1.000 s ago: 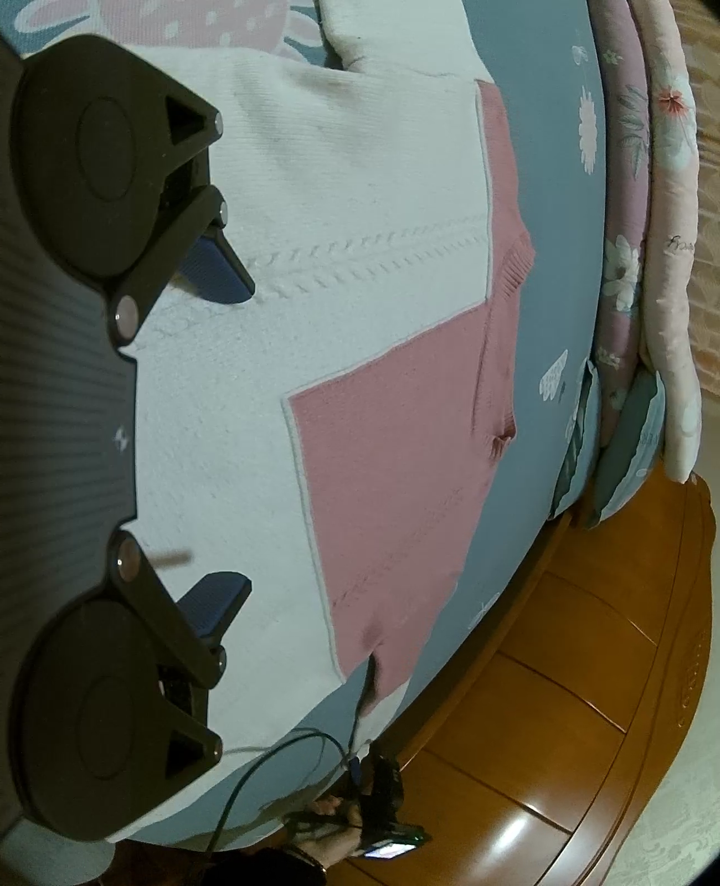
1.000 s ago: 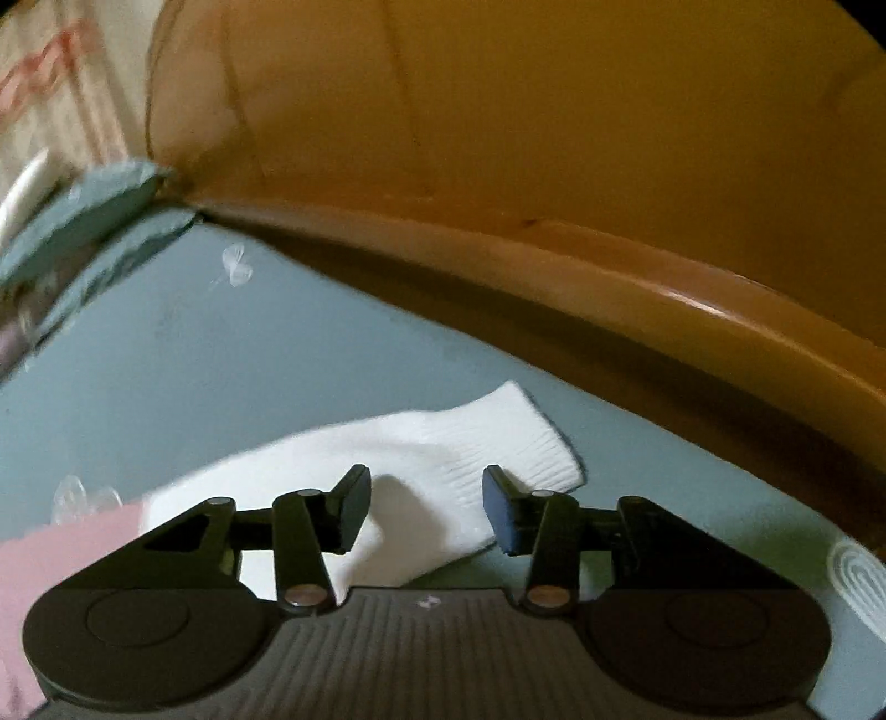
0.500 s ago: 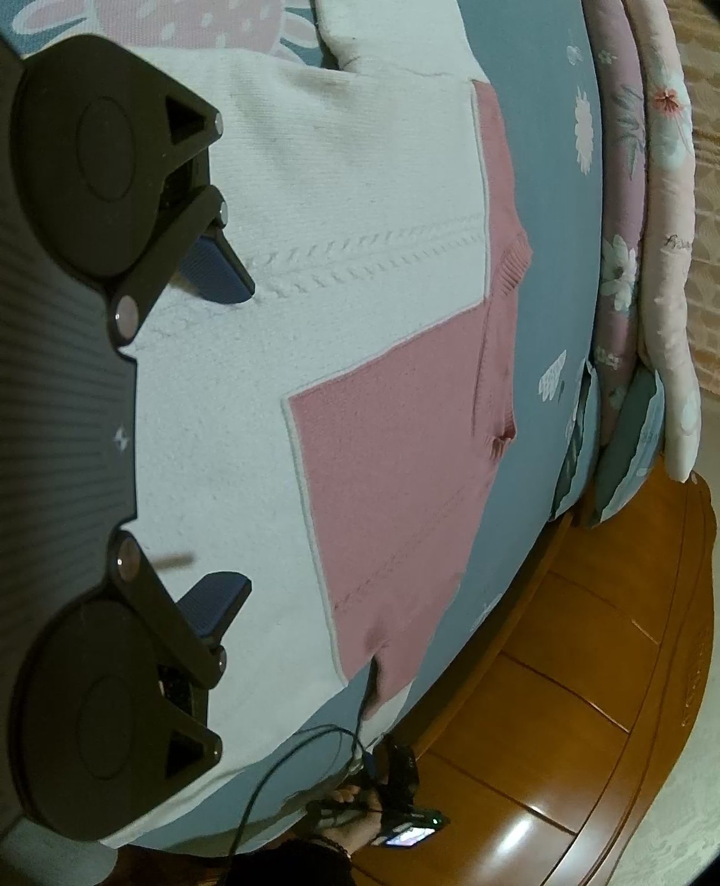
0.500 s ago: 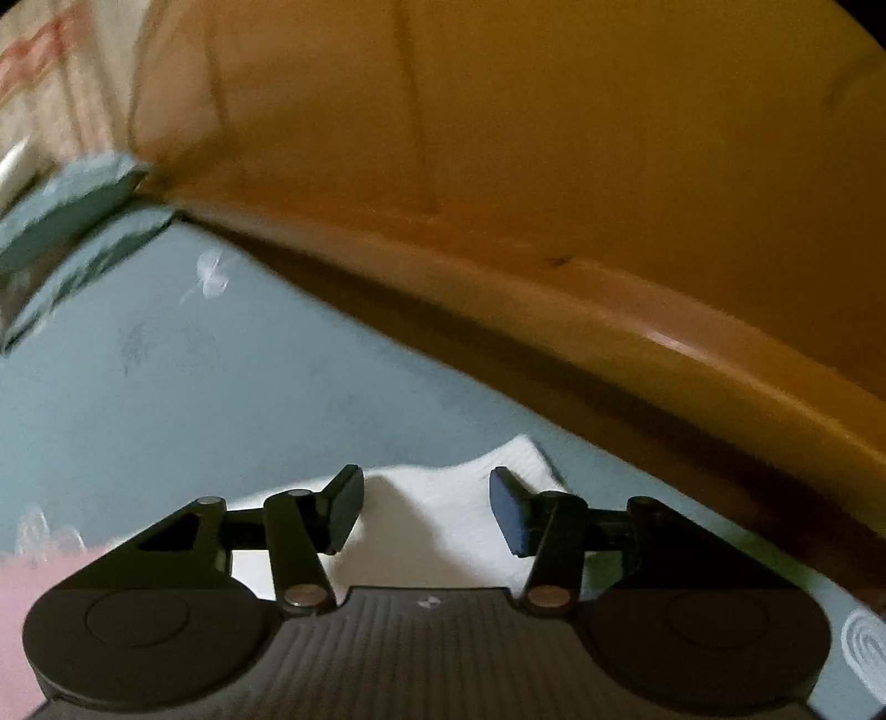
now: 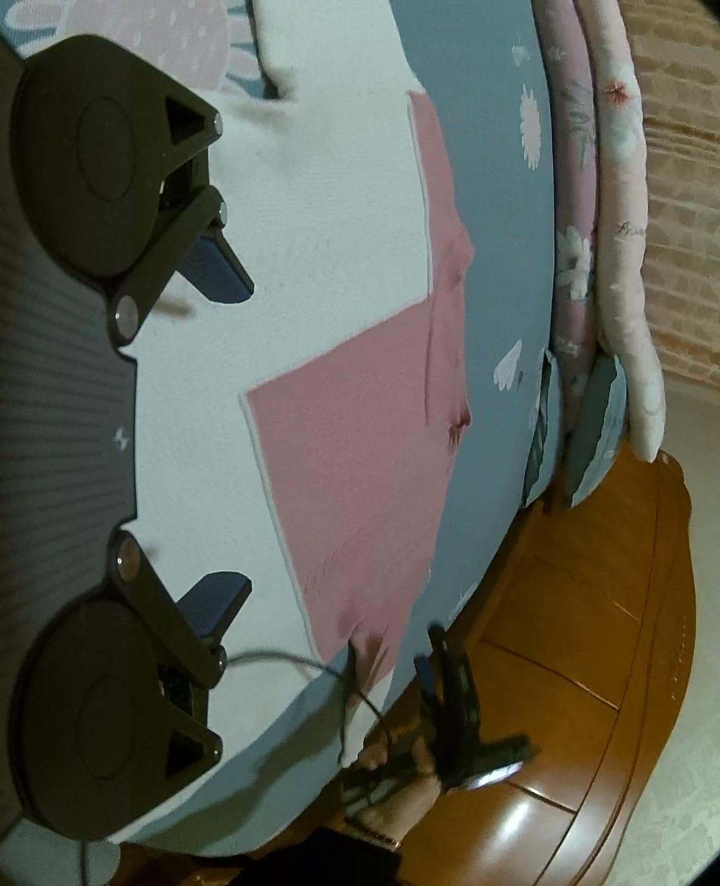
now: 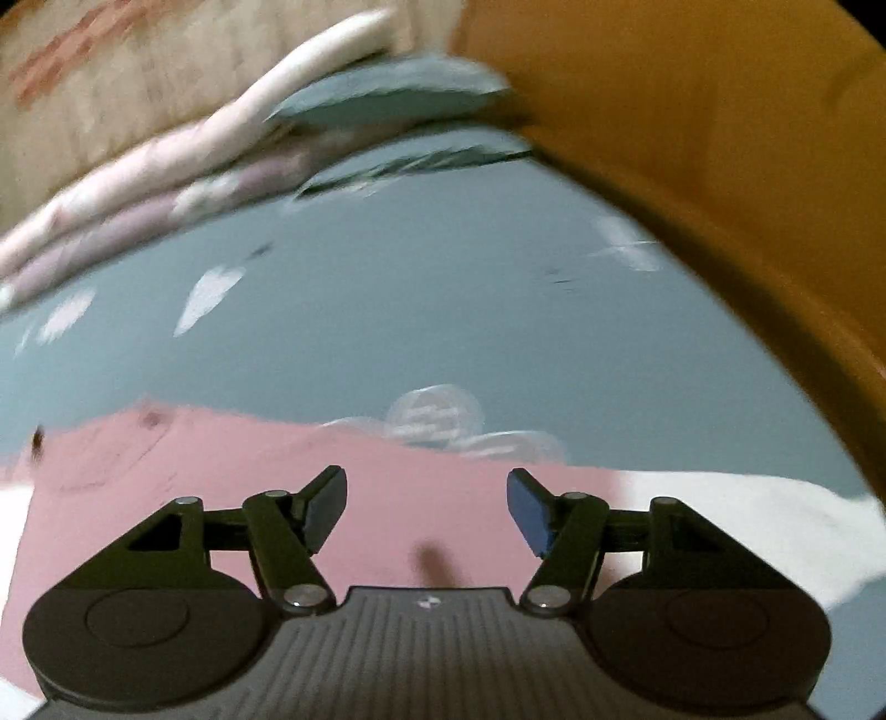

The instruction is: Fold clothes

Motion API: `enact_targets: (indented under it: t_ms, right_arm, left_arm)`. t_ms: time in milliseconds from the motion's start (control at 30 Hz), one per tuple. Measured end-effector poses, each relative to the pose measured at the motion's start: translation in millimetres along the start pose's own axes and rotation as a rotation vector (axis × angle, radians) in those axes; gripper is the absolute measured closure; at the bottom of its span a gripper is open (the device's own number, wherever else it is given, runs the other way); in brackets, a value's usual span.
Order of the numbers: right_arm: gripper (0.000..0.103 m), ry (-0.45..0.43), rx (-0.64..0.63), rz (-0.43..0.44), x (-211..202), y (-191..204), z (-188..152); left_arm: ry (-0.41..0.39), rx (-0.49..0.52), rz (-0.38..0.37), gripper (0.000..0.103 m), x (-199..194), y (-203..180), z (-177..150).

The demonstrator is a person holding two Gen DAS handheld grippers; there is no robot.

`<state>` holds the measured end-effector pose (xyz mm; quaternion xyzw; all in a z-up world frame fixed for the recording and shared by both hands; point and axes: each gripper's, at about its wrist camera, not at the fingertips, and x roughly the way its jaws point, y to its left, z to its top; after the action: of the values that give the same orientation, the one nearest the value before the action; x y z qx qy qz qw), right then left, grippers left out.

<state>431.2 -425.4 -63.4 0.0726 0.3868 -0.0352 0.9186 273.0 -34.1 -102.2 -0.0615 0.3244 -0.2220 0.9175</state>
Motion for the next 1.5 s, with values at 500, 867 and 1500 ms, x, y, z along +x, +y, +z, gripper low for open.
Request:
enact_targets:
  t_ms: [500,867,1500]
  right_arm:
    - [0.023,0.023,-0.061,0.038,8,53,-7]
    - [0.022,0.131,-0.293,0.125,-84,141,-106]
    - [0.016,0.096,-0.102,0.156,-137,157,-227]
  left_arm:
    - [0.023,-0.055,0.01,0.001,-3,8,5]
    - [-0.04,-0.058,-0.023,0.001,-30,-1,18]
    - [-0.109,-0.006,-0.089,0.001,-63,-20,29]
